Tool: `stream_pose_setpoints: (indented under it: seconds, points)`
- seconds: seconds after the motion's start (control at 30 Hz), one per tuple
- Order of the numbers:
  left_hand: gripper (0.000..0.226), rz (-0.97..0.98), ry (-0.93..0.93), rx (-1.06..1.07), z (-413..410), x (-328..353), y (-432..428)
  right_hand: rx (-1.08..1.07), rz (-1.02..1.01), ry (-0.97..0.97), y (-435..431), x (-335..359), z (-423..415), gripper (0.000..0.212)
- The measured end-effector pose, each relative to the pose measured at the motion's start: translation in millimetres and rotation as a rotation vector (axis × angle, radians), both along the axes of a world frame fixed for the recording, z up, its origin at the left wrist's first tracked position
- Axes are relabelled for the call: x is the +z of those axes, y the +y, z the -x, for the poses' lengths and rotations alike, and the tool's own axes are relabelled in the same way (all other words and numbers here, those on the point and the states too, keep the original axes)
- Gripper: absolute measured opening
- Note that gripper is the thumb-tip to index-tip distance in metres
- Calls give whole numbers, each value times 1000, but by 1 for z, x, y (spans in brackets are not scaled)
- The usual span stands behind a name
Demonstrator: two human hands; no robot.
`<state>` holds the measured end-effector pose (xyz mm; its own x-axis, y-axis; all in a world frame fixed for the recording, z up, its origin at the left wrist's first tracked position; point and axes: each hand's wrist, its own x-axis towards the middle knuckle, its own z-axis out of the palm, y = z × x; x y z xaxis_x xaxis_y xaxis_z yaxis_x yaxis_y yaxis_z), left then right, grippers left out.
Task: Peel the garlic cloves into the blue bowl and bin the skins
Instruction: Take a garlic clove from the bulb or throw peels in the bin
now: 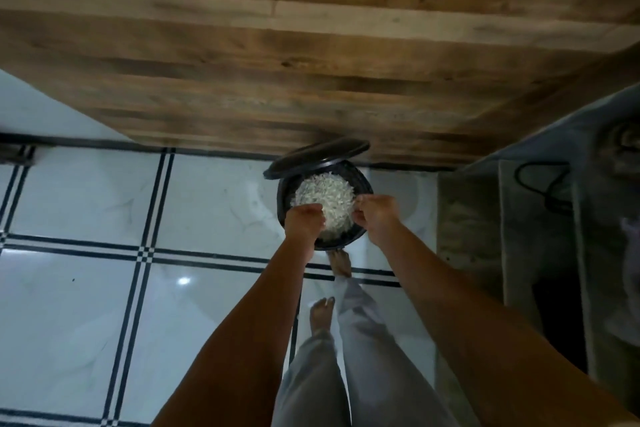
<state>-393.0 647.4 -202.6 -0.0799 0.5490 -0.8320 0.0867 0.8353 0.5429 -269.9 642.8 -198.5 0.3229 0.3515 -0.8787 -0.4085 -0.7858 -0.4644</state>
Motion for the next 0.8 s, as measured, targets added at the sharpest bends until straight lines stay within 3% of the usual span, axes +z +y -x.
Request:
stream_pose_setpoints:
  seconds: [0.13,0.23,0.47,0.6,0.8]
  points:
    - [31,-66,97,-44,-3,-10,10,-79,17,-53,6,-10,3,17]
    - [19,-97,140,-41,-5,-3,17,37,27,-210,7,-11,1,19]
    - [21,-169,18,10,-12,20,11,-101,-94,35,-4,3,-8,33]
    - [20,-195,-51,-87,-20,54,-4,-79,-248,-67,-25,36,-9,20]
    - [14,-257,-115,-129,-43,107,-32,-134,-395,-198,-62,94,-30,18]
